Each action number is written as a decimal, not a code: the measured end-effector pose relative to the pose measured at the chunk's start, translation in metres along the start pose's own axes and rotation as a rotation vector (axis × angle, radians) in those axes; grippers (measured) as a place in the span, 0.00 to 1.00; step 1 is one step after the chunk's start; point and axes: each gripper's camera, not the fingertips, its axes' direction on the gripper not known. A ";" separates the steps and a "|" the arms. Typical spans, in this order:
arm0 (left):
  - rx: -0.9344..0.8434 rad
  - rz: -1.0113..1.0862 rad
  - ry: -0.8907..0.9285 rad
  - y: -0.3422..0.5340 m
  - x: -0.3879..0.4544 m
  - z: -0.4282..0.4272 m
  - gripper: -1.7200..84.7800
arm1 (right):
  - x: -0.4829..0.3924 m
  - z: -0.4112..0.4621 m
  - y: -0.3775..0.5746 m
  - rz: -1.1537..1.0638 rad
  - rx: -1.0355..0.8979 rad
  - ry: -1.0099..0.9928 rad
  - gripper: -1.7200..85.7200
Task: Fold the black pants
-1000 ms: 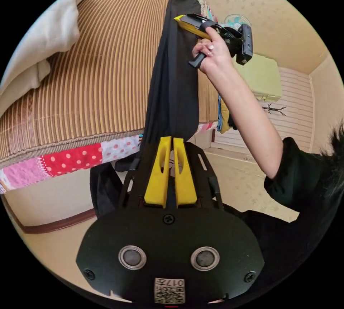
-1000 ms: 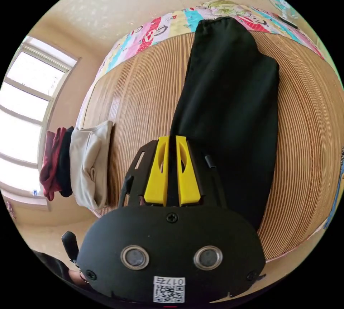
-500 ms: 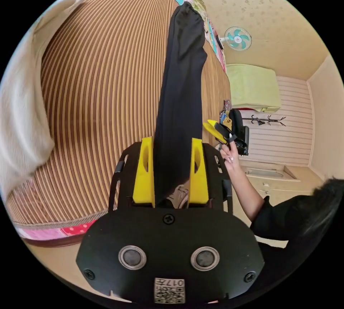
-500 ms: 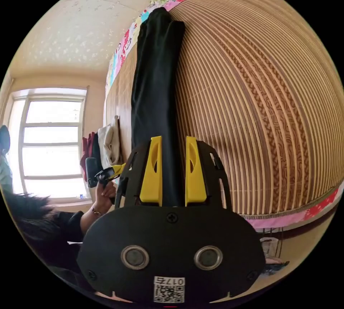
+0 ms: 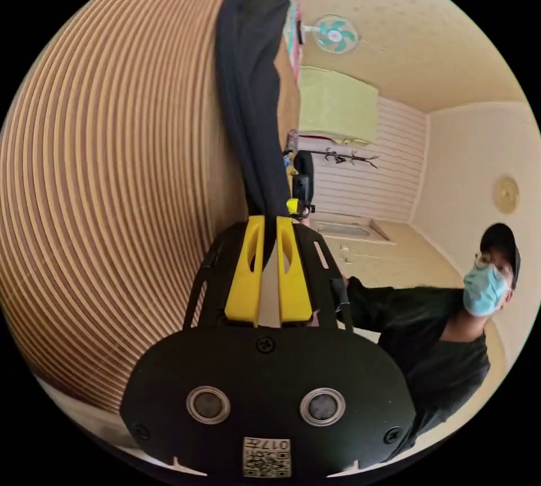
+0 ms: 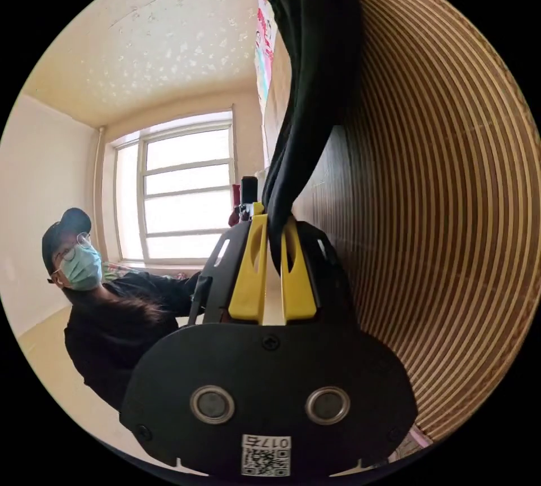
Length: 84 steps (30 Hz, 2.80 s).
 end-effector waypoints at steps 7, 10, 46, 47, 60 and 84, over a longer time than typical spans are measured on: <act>0.039 0.513 0.174 0.109 0.203 -0.013 0.07 | -0.230 -0.031 0.093 -0.454 -0.011 -0.047 0.02; 0.028 0.753 0.145 0.139 0.311 -0.009 0.07 | -0.328 -0.050 0.106 -0.678 -0.017 -0.061 0.02; 0.274 -0.320 -0.396 0.068 0.039 0.111 0.17 | -0.042 -0.024 -0.002 0.101 -0.193 0.766 0.17; 0.290 -0.275 -0.400 0.048 0.042 0.104 0.18 | -0.042 -0.036 -0.024 0.080 -0.125 0.707 0.18; 0.037 -0.282 -0.396 -0.045 0.003 0.136 0.15 | 0.008 0.027 -0.101 0.222 -0.197 0.535 0.17; 0.764 -0.331 -0.701 0.249 0.173 -0.095 0.11 | -0.250 0.398 -0.185 -0.102 -0.504 0.545 0.14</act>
